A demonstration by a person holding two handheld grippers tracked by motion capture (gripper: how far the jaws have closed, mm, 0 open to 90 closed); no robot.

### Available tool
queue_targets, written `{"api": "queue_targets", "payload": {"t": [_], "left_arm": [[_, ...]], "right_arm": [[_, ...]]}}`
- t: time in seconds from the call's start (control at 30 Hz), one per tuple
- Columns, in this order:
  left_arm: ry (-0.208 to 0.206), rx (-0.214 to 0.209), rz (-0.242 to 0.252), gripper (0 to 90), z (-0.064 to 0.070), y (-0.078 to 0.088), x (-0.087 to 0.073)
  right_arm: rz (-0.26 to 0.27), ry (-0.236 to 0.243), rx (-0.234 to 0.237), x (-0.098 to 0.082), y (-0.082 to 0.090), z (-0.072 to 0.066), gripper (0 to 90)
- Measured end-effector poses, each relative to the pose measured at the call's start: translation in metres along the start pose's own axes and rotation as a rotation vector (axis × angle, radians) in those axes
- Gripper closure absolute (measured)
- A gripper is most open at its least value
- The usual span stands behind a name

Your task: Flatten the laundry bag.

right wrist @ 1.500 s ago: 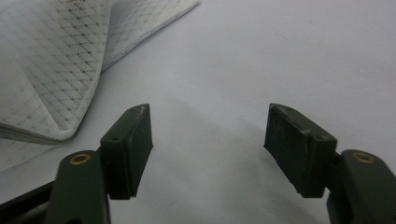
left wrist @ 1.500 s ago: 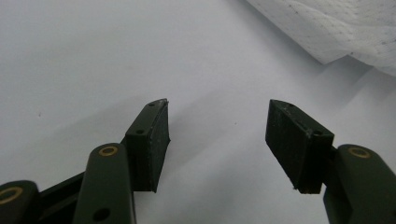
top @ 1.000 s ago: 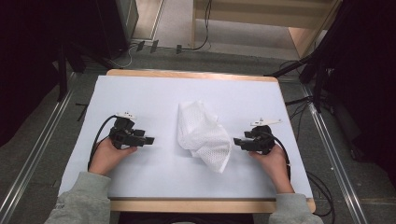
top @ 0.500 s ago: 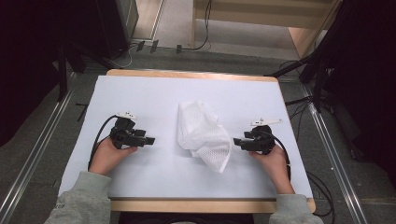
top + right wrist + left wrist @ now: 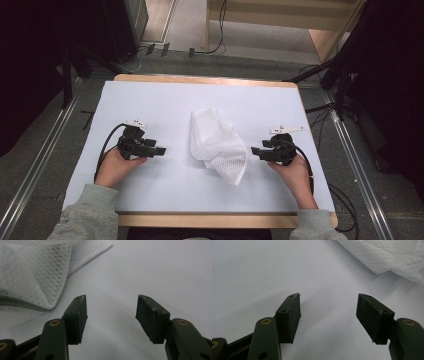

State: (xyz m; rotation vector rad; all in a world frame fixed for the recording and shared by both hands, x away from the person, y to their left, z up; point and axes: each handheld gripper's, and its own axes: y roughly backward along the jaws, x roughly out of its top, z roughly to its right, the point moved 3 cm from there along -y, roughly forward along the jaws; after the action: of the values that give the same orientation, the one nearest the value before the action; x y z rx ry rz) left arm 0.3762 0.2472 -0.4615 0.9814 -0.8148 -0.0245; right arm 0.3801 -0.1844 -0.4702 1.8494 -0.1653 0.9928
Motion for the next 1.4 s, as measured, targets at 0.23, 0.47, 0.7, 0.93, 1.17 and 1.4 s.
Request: {"api": "queue_targets", "payload": {"t": [0.23, 0.47, 0.7, 0.93, 1.17, 1.4], "left_arm": [[0.0, -0.009, -0.006, 37.4, 0.002, 0.0, 0.0], [-0.006, -0.005, -0.004, 37.4, 0.002, -0.001, 0.0], [-0.01, -0.003, -0.001, 37.3, 0.002, 0.0, 0.0], [-0.012, 0.005, 0.003, 37.3, 0.001, 0.001, -0.001], [-0.007, 0.008, 0.01, 37.2, 0.001, 0.002, -0.002], [-0.004, 0.016, 0.008, 37.2, -0.001, 0.005, -0.005]], "right_arm": [[0.008, -0.005, -0.004, 0.007, 0.012, -0.004, 45.5], [-0.003, 0.001, -0.015, 0.021, 0.018, -0.009, 45.5], [0.005, 0.01, -0.004, 0.04, 0.021, -0.015, 44.7], [0.007, 0.023, -0.018, 0.057, 0.015, -0.022, 44.4], [0.009, 0.026, 0.009, 0.072, 0.007, -0.03, 44.7], [0.007, 0.034, 0.043, 0.078, -0.001, -0.038, 44.3]]}}
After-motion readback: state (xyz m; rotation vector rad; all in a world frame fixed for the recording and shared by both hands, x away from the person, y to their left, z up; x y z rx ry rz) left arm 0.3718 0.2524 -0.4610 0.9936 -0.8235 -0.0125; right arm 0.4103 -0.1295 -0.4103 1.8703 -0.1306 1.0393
